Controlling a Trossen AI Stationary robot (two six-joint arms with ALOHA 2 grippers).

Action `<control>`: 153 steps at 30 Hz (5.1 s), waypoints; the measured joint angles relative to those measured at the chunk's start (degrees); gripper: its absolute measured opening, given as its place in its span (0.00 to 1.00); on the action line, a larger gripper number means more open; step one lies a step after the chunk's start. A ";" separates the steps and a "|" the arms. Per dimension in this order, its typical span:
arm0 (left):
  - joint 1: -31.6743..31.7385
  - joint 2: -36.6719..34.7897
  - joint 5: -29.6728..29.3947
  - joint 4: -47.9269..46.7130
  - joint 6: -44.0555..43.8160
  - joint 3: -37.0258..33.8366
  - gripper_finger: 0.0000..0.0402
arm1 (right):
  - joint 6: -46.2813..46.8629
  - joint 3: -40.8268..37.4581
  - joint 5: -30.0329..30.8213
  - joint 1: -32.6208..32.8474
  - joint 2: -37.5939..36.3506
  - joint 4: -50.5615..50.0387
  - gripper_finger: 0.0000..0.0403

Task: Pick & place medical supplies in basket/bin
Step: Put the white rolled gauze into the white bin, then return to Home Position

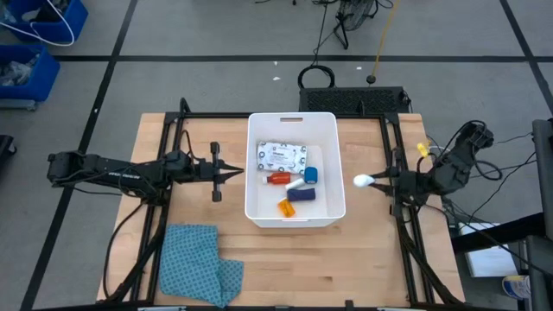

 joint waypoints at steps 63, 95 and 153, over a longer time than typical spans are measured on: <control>0.02 0.00 -6.43 0.40 -3.19 0.00 0.05 | -19.41 36.70 -52.79 -62.26 52.26 -19.41 0.09; 0.00 0.01 -6.40 -0.19 -3.10 0.00 0.05 | -15.74 36.74 -53.24 -62.55 75.03 -24.93 0.09; 0.00 0.01 -5.38 -0.19 -3.51 0.00 0.05 | -13.22 36.68 -51.09 -62.51 72.25 -28.49 0.45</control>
